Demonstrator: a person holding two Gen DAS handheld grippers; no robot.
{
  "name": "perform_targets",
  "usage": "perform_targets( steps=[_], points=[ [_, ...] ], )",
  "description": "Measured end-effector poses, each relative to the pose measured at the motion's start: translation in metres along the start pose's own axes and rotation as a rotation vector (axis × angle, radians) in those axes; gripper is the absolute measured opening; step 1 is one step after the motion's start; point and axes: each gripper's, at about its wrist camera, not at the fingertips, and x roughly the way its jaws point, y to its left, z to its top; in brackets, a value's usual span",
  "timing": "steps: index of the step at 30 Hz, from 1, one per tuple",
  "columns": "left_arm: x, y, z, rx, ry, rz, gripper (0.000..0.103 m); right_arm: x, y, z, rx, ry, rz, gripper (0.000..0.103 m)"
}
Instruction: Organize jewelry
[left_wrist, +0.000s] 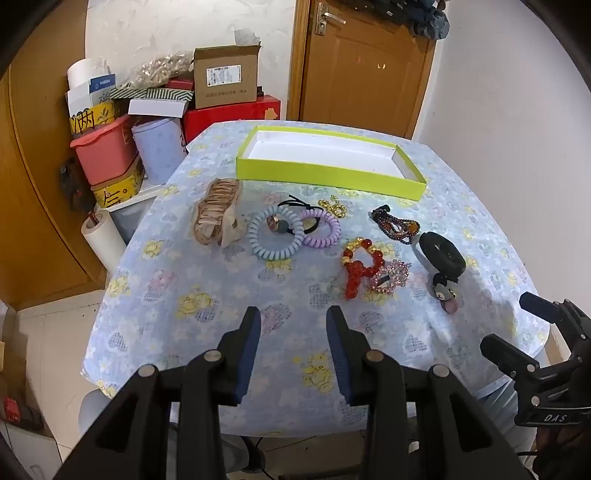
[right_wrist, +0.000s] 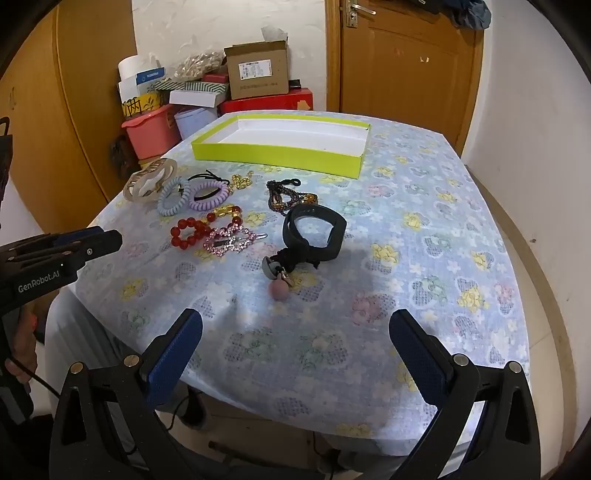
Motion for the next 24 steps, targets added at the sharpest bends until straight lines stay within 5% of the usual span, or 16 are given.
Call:
perform_targets(
  steps=[24],
  points=[
    [0.0066, 0.0013, -0.0051, 0.006, 0.027, -0.006, 0.038, 0.0028, 0.0015, 0.0003, -0.004, 0.004, -0.002, 0.101]
  ],
)
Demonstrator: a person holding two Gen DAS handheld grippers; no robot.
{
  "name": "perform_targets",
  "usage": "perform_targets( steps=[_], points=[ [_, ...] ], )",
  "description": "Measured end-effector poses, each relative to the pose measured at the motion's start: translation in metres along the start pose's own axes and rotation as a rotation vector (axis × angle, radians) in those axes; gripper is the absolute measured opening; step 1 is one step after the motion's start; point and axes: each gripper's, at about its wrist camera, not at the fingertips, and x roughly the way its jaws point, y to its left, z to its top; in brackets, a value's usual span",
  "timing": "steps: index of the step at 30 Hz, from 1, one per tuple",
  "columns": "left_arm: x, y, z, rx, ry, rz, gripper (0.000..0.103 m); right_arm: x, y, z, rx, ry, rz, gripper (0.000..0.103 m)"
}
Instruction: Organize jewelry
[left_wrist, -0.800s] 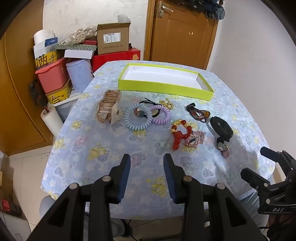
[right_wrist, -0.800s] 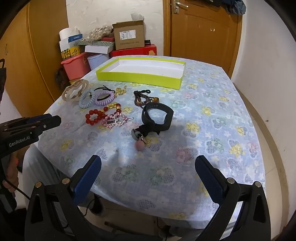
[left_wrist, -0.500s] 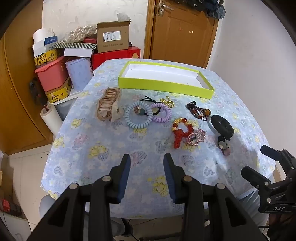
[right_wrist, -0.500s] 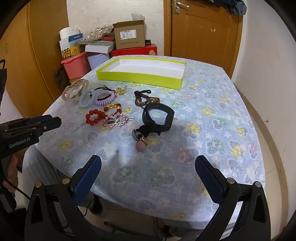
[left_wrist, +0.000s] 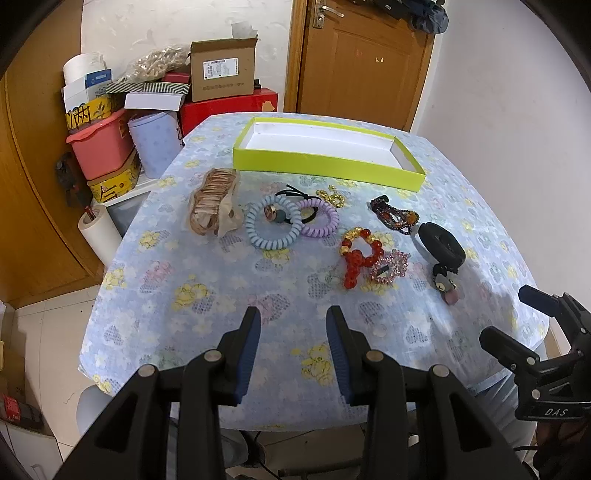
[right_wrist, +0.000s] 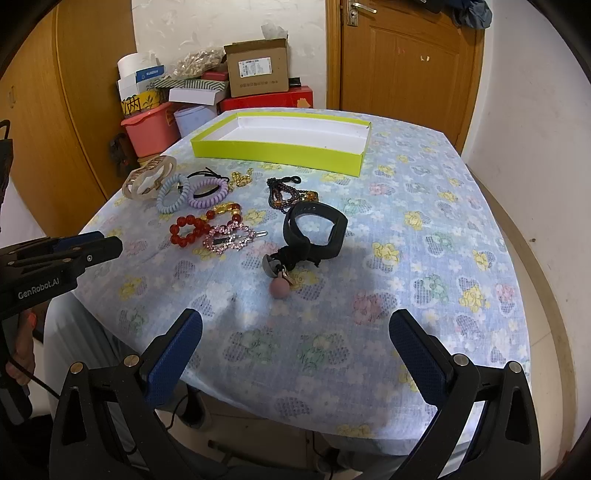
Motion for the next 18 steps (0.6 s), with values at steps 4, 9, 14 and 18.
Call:
perform_targets(
  steps=[4, 9, 14, 18],
  points=[
    [-0.0002, -0.0006, -0.0004, 0.004, -0.002, -0.002, 0.038, 0.0002, -0.0005, -0.0008, -0.001, 0.003, 0.000, 0.101],
    [-0.0002, -0.0014, -0.0010, 0.005, 0.001, -0.004, 0.038, 0.0002, -0.0001, -0.0016, 0.000, 0.005, -0.001, 0.101],
    [-0.0002, -0.0024, -0.0014, 0.007, 0.001, -0.004, 0.038, 0.0003, 0.0000, -0.0011, -0.001, 0.006, 0.000, 0.101],
    [-0.0001, -0.0037, -0.0008, 0.008, 0.001, -0.001, 0.038, 0.0002, 0.0005, -0.0006, -0.001, 0.005, 0.000, 0.101]
  ],
)
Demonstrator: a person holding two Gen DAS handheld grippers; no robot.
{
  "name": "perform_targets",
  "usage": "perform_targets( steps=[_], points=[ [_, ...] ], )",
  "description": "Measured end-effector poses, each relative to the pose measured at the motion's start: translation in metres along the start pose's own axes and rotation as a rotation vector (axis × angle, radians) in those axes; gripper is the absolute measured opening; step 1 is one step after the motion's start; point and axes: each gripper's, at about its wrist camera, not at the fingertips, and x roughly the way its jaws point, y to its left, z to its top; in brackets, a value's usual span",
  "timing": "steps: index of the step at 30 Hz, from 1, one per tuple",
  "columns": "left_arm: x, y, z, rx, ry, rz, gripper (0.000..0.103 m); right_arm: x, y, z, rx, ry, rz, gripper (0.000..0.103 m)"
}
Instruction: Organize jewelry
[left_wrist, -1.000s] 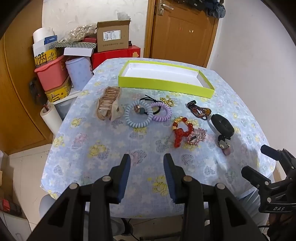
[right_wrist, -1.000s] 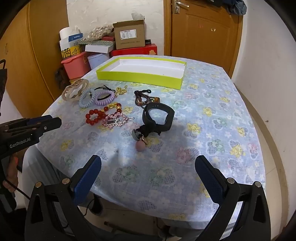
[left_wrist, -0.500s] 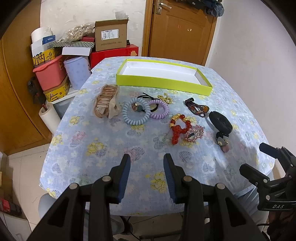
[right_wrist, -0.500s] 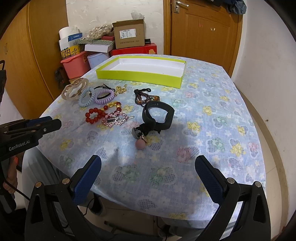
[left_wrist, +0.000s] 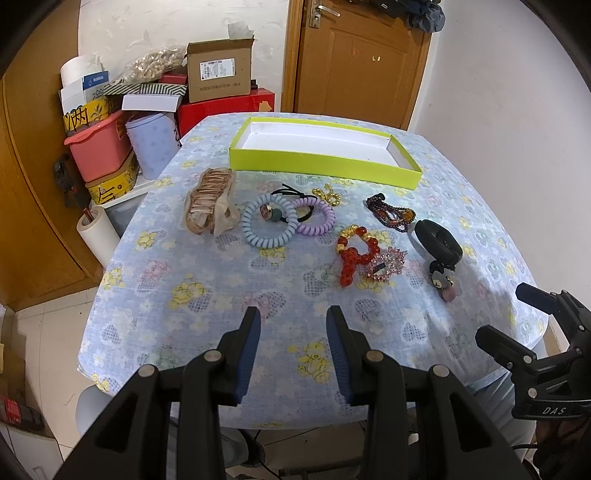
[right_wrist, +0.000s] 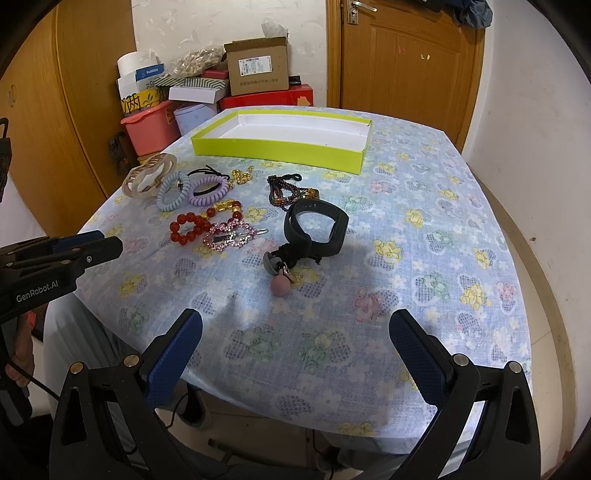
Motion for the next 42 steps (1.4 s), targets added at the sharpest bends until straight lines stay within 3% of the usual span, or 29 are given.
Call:
perform_targets(
  steps=[29, 42],
  points=[
    [0.001, 0.002, 0.000, -0.001, 0.002, 0.006, 0.038, -0.002, -0.001, 0.004, -0.007, -0.013, 0.006, 0.101],
    [0.013, 0.035, 0.022, -0.064, -0.031, 0.017, 0.039, 0.007, -0.008, 0.027, -0.008, -0.040, 0.028, 0.098]
  ],
)
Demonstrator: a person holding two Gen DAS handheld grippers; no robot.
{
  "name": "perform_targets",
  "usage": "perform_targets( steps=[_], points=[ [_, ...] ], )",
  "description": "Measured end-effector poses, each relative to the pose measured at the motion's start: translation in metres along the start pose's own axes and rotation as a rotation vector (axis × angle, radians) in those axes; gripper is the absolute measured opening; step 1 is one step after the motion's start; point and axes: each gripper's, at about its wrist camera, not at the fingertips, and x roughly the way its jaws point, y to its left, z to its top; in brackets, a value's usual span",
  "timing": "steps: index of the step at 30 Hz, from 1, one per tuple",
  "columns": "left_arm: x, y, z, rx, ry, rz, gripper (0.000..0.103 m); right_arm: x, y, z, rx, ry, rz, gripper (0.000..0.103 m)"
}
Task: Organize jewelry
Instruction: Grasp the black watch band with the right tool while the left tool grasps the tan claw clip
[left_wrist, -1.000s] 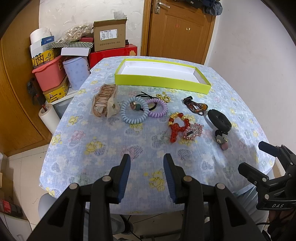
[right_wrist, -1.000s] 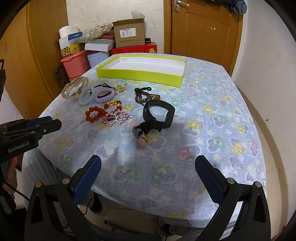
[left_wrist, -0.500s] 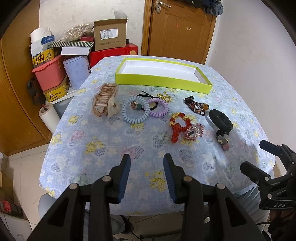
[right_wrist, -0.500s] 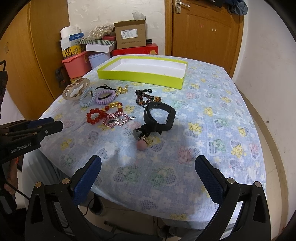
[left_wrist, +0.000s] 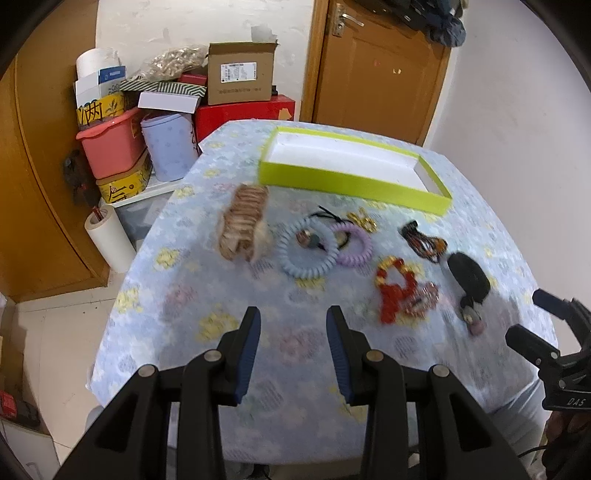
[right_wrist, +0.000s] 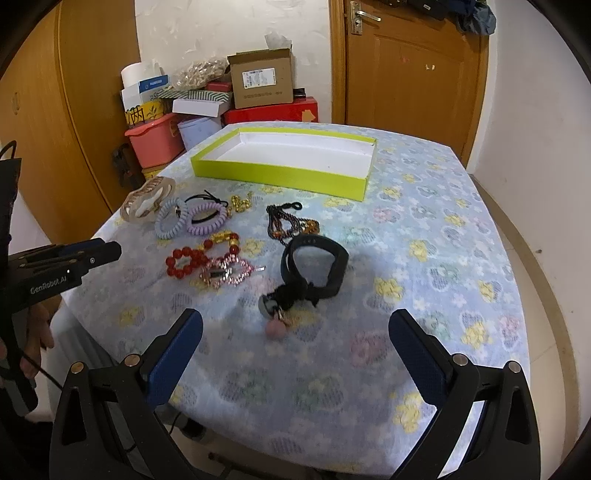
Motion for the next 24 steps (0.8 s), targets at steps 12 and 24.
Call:
perform_targets(
  steps=[12, 24],
  points=[
    [0.028, 0.028, 0.041, -0.017, -0.030, 0.029, 0.041, 0.026, -0.002, 0.020, 0.001, 0.035, 0.054, 0.063],
    [0.056, 0.031, 0.060, 0.033, -0.002, 0.007, 0.042, 0.055, 0.000, 0.030, -0.009, 0.097, 0.116, 0.027]
  ],
)
